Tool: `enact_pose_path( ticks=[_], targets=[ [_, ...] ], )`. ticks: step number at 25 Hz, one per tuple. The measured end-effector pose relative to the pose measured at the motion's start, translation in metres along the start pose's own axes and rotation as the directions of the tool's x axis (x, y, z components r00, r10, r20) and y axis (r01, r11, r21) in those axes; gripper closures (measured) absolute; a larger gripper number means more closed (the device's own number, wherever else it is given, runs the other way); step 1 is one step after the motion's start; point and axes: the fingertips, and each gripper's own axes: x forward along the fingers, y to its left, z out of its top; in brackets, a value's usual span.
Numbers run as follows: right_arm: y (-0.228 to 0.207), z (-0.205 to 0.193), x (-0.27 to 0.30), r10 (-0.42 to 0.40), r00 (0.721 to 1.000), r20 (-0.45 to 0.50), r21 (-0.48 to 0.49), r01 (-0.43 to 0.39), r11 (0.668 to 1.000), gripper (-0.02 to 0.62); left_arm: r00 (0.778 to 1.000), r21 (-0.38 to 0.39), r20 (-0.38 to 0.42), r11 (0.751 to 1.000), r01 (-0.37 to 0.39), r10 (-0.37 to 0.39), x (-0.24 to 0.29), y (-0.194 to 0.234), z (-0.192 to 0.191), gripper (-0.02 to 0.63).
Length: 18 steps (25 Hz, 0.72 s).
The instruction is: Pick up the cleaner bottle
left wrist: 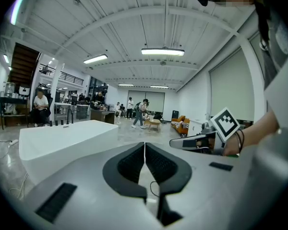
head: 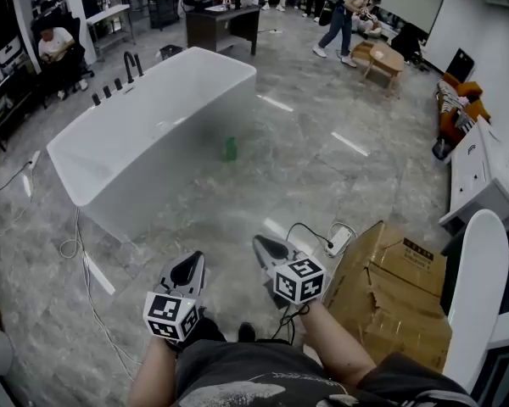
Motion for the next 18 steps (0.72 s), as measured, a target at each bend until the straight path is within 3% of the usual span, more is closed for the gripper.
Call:
enact_pose_path(
  ticks=[10, 18],
  targets=[
    [-0.040, -0.019, 0.016, -0.076, 0.997, -0.021, 0.127, 0.078, 0.989, 0.566, 0.999, -0.041, -0.033, 0.999, -0.020, 0.018, 0.021, 0.027, -0.009, 0.588],
    [-0.093, 0.000, 0.060, -0.155, 0.987, -0.045, 0.130, 0.159, 0.979, 0.566, 0.997, -0.051, -0.047, 0.997, 0.062, -0.064, 0.105, 0.074, 0.000, 0.588]
  ],
)
